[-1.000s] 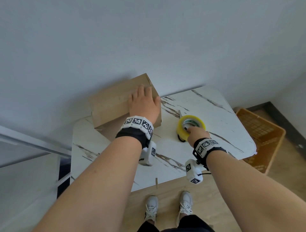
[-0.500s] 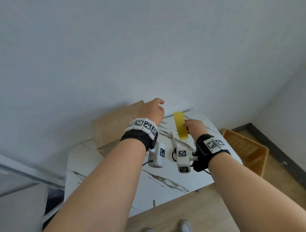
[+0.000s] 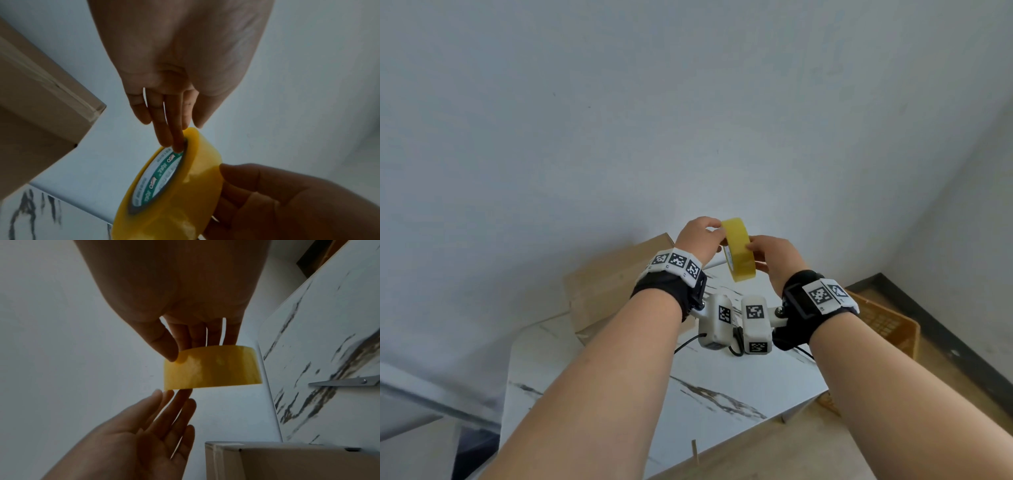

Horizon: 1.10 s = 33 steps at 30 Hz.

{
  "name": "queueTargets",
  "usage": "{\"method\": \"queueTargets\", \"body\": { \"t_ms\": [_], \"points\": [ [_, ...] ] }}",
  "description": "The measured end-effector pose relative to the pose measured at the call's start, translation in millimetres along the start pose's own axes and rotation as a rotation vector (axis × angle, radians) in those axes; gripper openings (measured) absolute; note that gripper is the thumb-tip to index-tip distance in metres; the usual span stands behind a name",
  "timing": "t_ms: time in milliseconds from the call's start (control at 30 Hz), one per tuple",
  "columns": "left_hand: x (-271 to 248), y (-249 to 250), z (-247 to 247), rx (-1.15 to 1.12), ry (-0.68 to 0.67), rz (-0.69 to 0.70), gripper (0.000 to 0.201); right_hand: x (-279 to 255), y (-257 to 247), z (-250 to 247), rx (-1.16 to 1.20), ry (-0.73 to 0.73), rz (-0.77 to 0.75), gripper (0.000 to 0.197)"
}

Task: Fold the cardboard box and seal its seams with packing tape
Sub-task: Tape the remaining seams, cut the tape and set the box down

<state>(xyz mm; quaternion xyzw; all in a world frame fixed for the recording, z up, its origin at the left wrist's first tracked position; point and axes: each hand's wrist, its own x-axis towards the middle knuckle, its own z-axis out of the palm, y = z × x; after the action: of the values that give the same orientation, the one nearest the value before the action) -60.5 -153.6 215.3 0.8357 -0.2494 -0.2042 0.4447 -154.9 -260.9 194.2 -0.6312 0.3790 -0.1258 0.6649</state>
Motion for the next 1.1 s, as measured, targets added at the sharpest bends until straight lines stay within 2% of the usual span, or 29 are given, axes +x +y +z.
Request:
{"method": "queueTargets", "body": {
  "t_ms": [133, 200, 367, 533, 767, 867, 1000, 1100],
  "points": [
    [3, 4, -1, -0.132, 0.007, -0.077, 0.045, -4, -4, 2, -0.093, -0.047, -0.06, 0.029],
    [4, 6, -4, -0.195, 0.01, -0.111, 0.043, -8, -6, 2, -0.149, -0.077, -0.102, 0.023],
    [6, 15, -8, -0.295, 0.024, -0.11, 0.04, -8, -18, 4, -0.264, -0.075, -0.047, 0.011],
    [6, 21, -8, -0.342, 0.025, -0.097, 0.038, -8, -21, 1, -0.231, -0.087, -0.075, 0.01],
    [8, 29, -14, -0.398, 0.025, -0.118, 0.039, -13, -10, -4, -0.229, -0.141, -0.157, 0.028],
    [12, 30, -17, -0.478, 0.051, -0.145, 0.042, -15, -5, -6, -0.183, -0.163, -0.163, 0.025],
    [12, 31, -17, -0.433, 0.058, -0.115, 0.039, -15, -4, -6, -0.135, -0.157, -0.191, 0.023],
    [10, 33, -18, -0.397, 0.01, -0.097, 0.046, -14, -7, -6, -0.089, -0.134, -0.192, 0.026]
  ]
}}
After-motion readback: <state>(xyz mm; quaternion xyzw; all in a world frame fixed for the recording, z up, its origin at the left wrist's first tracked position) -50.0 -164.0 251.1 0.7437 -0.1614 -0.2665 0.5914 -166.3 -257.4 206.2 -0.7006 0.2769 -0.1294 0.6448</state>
